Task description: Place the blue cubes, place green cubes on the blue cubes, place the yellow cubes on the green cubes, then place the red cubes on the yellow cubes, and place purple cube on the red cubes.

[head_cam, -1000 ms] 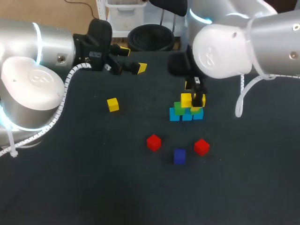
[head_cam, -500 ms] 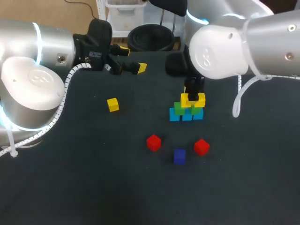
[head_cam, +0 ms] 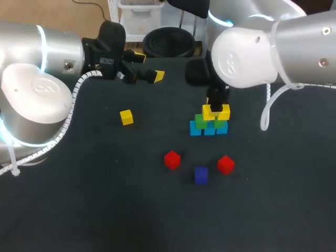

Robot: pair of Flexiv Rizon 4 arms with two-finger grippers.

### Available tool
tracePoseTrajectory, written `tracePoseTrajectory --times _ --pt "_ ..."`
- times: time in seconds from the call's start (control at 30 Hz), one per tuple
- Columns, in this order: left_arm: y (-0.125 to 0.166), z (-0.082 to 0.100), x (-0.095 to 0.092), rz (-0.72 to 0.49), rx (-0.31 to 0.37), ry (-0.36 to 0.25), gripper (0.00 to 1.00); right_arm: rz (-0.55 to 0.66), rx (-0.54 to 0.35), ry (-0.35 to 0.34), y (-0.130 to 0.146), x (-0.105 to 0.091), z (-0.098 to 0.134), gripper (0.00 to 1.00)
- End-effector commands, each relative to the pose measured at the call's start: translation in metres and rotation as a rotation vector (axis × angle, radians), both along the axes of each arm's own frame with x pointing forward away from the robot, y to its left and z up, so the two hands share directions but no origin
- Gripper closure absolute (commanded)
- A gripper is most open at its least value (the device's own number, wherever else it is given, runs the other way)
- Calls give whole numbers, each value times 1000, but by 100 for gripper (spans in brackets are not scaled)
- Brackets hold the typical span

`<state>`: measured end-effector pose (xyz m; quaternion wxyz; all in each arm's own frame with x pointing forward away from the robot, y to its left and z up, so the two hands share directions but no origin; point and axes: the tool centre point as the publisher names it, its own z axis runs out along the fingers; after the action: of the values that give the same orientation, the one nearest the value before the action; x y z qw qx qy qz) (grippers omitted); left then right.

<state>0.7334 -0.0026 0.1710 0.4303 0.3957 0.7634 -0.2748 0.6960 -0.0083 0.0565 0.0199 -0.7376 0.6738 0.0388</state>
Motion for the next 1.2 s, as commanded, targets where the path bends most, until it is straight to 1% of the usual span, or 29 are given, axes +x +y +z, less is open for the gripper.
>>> tracePoseTrajectory --times 0.03,0.27,0.73,0.77,0.8,0.87,0.9,0.97,1.07,1.1,1.13,1.17,1.2 --pt "1 -1 0 -1 -6 -5 0 -1 -1 0 -1 0 1 82" --pt "1 -1 0 -1 -6 -5 0 -1 -4 3 -2 0 1 84" --pt "1 -1 0 -1 -6 -5 0 -2 -4 10 -3 0 0 83" --pt "1 -1 0 -1 -6 -5 0 -2 -4 11 -3 0 0 79" --pt "1 -1 0 -1 -6 -5 0 -2 -4 12 -3 1 0 77" --pt "1 -1 0 -1 -6 -5 0 -2 -5 15 -3 1 -1 69" --pt "1 -1 0 -1 -6 -5 0 -2 -5 15 -3 1 -1 67" --pt "1 -1 0 -1 -6 -5 0 1 -6 15 -3 1 -1 58" --pt "1 -1 0 -1 -6 -5 0 1 -6 16 -3 1 -1 51" --pt "1 -1 0 -1 -6 -5 0 1 -6 15 -3 1 -1 41" --pt "1 -1 0 -1 -6 -5 0 0 -7 15 -3 1 -1 16" --pt "1 -1 0 -1 -6 -5 0 0 -7 14 -3 1 -1 5" --pt "1 -1 0 -1 -6 -5 0 0 -6 14 -3 1 0 0"
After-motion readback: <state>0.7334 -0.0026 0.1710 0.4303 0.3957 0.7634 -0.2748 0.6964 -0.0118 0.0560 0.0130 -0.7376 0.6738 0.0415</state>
